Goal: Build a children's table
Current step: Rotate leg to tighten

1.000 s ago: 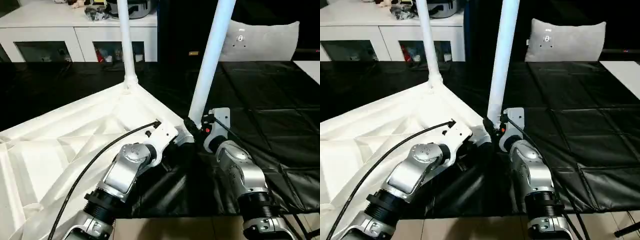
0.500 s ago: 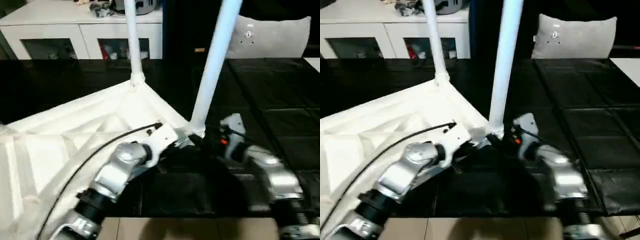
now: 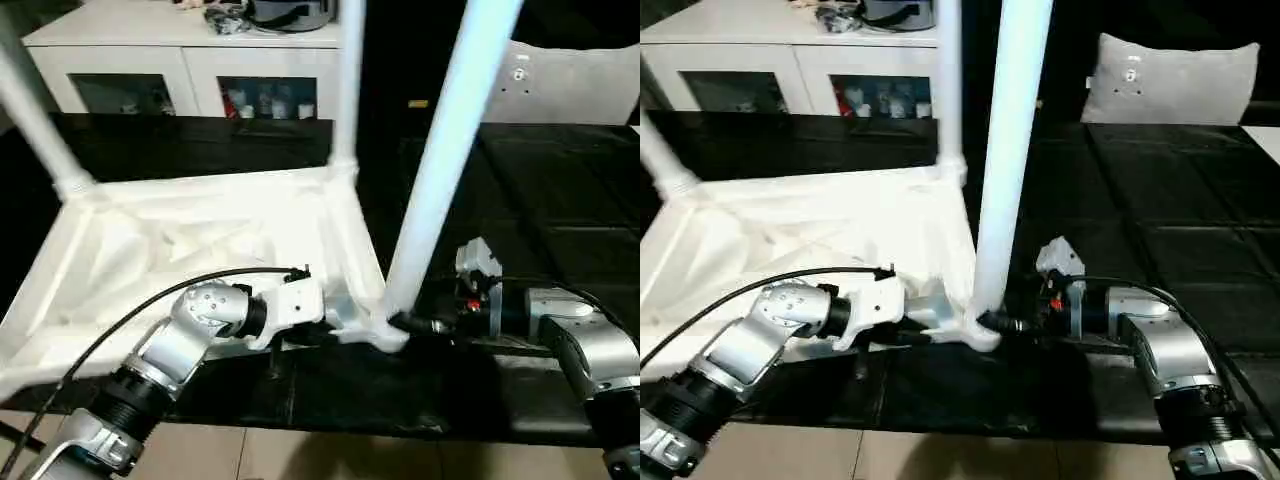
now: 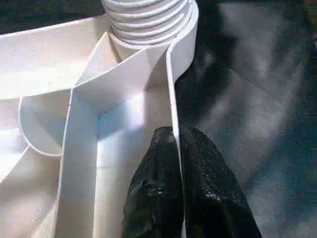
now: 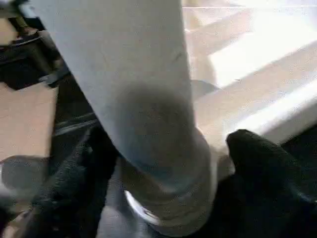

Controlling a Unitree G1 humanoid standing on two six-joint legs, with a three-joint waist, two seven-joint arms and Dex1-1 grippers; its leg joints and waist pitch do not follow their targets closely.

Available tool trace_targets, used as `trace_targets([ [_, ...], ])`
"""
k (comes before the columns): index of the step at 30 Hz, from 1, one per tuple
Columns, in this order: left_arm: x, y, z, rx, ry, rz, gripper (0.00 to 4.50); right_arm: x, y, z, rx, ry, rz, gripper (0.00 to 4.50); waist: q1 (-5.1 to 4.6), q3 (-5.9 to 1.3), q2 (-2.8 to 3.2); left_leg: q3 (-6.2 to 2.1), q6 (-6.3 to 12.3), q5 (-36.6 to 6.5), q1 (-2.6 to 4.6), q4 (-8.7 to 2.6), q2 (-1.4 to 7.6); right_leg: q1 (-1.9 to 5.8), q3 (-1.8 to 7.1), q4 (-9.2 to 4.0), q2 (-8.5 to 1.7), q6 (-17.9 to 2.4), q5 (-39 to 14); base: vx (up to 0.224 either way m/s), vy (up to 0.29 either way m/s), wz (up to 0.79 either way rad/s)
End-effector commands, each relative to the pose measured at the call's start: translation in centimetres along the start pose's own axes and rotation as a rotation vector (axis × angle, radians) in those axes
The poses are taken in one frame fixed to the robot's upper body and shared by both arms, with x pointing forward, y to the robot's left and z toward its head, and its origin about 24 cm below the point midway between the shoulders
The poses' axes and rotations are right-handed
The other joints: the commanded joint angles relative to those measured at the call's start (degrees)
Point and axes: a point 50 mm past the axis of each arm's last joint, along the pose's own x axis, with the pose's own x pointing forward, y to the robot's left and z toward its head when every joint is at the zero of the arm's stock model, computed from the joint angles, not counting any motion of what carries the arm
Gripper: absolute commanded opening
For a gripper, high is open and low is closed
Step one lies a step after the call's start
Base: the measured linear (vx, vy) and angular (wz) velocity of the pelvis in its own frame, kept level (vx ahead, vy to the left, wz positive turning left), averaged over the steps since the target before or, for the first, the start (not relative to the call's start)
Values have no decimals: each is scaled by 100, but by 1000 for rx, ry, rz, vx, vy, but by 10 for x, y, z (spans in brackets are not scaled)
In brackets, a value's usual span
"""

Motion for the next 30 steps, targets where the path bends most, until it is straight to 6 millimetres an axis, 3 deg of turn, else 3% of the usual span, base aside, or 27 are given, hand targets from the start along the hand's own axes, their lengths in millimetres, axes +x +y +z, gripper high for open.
trace_targets([
  [1,8,-16,-14,-7,81,-151,0,0,7,-3,25,23,67,351,11,-287,-63,-15,679,-315,-85,-371,311,376,333,-380,-386,-1370,-742,0,0,0],
  [7,9,-17,-12,1,73,-173,0,4,9,-7,39,22,83,299,9,-292,-56,-19,488,-407,-78,-387,304,372,337,-395,-388,-1315,-864,0,0,0],
  [17,11,-17,-14,-9,69,-173,0,9,17,-11,59,25,107,252,24,-297,-43,-22,467,-395,-80,-388,298,384,333,-397,-379,-1288,-823,0,0,0],
  [26,11,-20,-15,-18,71,-179,0,13,20,-18,19,43,75,251,34,-294,-45,-22,420,-441,-83,-392,290,383,336,-411,-387,-1227,-918,0,0,0],
  [27,11,-21,-15,-18,71,-179,0,14,20,-17,50,26,76,307,21,-287,-49,-24,414,-472,-84,-400,288,388,334,-417,-380,-1215,-955,0,0,0],
  [30,11,-21,-16,-19,73,-178,0,15,19,-11,89,-17,84,321,2,-281,-32,-28,393,-611,-72,-413,291,387,330,-441,-378,-1169,-1184,0,0,0],
])
